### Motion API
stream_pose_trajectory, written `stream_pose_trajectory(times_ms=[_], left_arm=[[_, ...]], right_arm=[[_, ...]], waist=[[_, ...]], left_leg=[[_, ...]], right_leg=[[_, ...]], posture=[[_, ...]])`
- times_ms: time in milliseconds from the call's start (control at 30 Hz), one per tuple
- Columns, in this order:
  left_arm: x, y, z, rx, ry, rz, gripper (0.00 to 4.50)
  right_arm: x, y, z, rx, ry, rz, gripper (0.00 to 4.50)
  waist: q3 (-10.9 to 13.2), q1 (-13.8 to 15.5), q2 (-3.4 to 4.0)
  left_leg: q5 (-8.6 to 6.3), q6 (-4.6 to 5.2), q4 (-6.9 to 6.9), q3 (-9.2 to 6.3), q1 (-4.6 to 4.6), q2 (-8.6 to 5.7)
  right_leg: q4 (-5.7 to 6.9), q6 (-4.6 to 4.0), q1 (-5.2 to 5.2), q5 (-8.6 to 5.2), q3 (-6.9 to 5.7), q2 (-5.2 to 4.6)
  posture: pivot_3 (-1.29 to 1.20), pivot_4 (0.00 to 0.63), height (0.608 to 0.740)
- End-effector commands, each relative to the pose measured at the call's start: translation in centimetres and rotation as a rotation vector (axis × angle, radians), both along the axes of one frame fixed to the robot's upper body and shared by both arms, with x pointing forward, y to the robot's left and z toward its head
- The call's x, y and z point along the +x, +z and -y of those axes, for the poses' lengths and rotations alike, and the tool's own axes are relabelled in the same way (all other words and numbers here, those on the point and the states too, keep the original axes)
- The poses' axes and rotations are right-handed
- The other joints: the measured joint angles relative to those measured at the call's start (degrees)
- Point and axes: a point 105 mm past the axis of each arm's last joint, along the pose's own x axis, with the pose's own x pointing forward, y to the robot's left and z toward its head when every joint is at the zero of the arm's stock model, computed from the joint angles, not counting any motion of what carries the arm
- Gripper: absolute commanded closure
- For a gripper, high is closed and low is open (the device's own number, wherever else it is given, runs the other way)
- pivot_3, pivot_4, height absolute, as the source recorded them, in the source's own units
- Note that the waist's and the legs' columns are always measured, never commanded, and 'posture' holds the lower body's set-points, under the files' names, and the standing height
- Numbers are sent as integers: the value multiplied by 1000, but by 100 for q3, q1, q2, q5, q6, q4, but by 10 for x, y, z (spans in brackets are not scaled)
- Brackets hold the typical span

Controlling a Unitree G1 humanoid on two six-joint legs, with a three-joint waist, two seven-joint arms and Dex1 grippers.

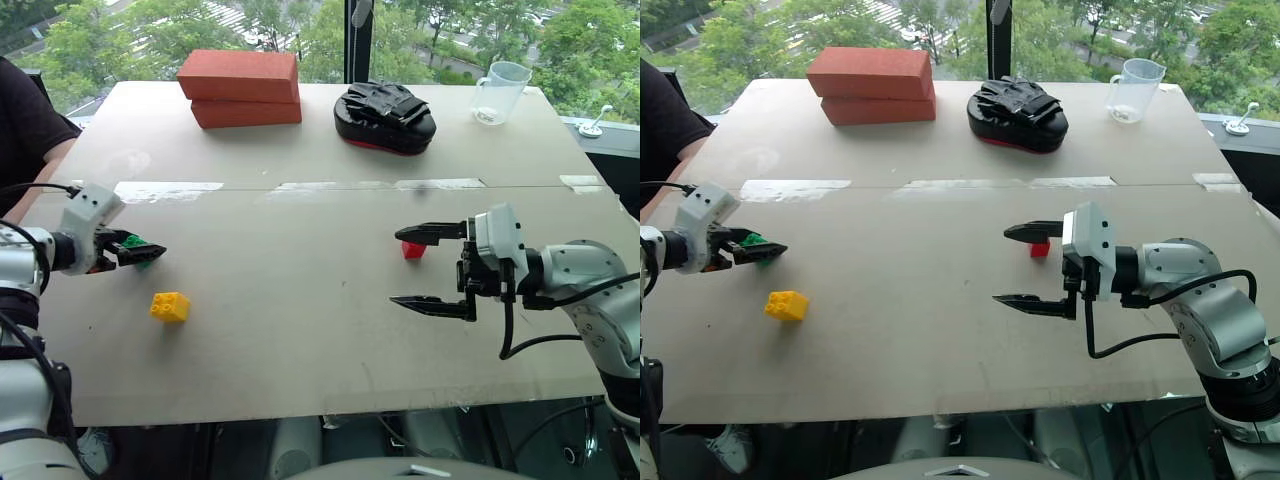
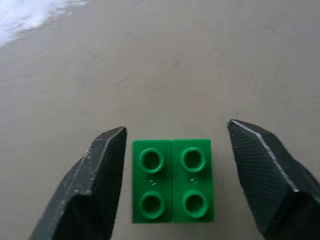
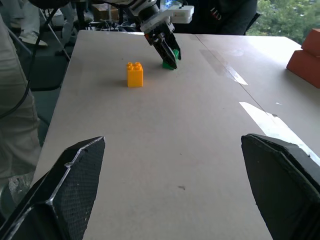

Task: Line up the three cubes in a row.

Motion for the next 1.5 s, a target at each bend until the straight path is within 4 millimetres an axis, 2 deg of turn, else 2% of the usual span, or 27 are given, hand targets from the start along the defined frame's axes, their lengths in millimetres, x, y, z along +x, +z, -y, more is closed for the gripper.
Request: stream_pose_trajectory(times_ms=[33,100,167,233,300,333,400,567,700,867,1000,1233,1500], left_arm=[[-2,2,-3,5,-21,-20,2739],[-1,0,-4,30,-26,-16,3124],[2,6,-1,33,-58,18,3158],[13,33,30,-95,-194,106,3158],[19,60,77,-196,-391,152,3158],[20,65,101,-205,-478,145,3158],[22,61,141,-172,-600,129,3158],[26,32,221,-61,-826,107,3158],[41,23,261,-17,-902,82,3158],[47,20,296,43,-1008,32,3158],[41,19,315,48,-1088,2,3158],[41,13,334,127,-1199,9,3158],[44,4,336,215,-1251,-5,3158]], right_arm=[[-7,12,2,5,2,66,0],[-8,12,3,2,-5,66,0],[-9,12,4,0,-15,65,0],[-8,12,6,0,-38,61,0],[-8,11,11,-3,-70,62,0],[-7,11,13,-2,-91,59,0],[-6,10,18,0,-133,57,0],[-5,6,26,-18,-204,58,0],[-4,1,36,-40,-259,48,0],[-5,-9,52,-62,-313,23,0],[-4,-20,66,-92,-343,-2,0],[-1,-32,83,-122,-353,-25,0],[-2,-32,80,-107,-357,-20,0]], waist=[[0,-5,-6],[-2,-10,-9],[-2,-11,-9],[-2,-5,-9],[0,71,-13],[-1,110,-14],[-1,140,-15],[-3,84,-10],[-2,77,-11],[-3,78,-9],[-2,83,-9],[-2,85,-6],[-2,83,-6]], left_leg=[[0,0,1,-2,0,0],[0,0,2,-4,0,1],[0,0,2,-6,0,1],[0,0,2,-7,0,2],[0,0,13,-20,-15,3],[0,0,22,-31,-26,3],[2,2,43,-58,-63,2],[0,6,64,-61,-61,-16],[0,6,71,-80,-61,-6],[0,6,73,-93,-60,-2],[0,7,82,-86,-68,-5],[-1,8,87,-94,-65,-5],[-1,8,95,-98,-67,-5]], right_leg=[[2,0,0,0,-1,0],[3,0,0,0,-1,-1],[5,2,0,1,-1,-1],[6,4,0,2,-2,-1],[7,3,-1,2,-15,-2],[7,2,-4,1,-24,-2],[8,3,-16,3,-38,-4],[7,24,0,14,-30,-4],[16,24,-1,14,-31,24],[19,24,1,14,-22,43],[9,26,2,13,-10,41],[17,27,4,12,-2,52],[16,26,9,13,40,79]], posture=[[0,150,740],[0,150,740],[0,150,740],[0,150,740],[0,150,740],[0,150,740],[0,150,740],[0,150,740],[0,150,740],[0,150,740],[0,150,740],[0,150,740],[0,150,740]])
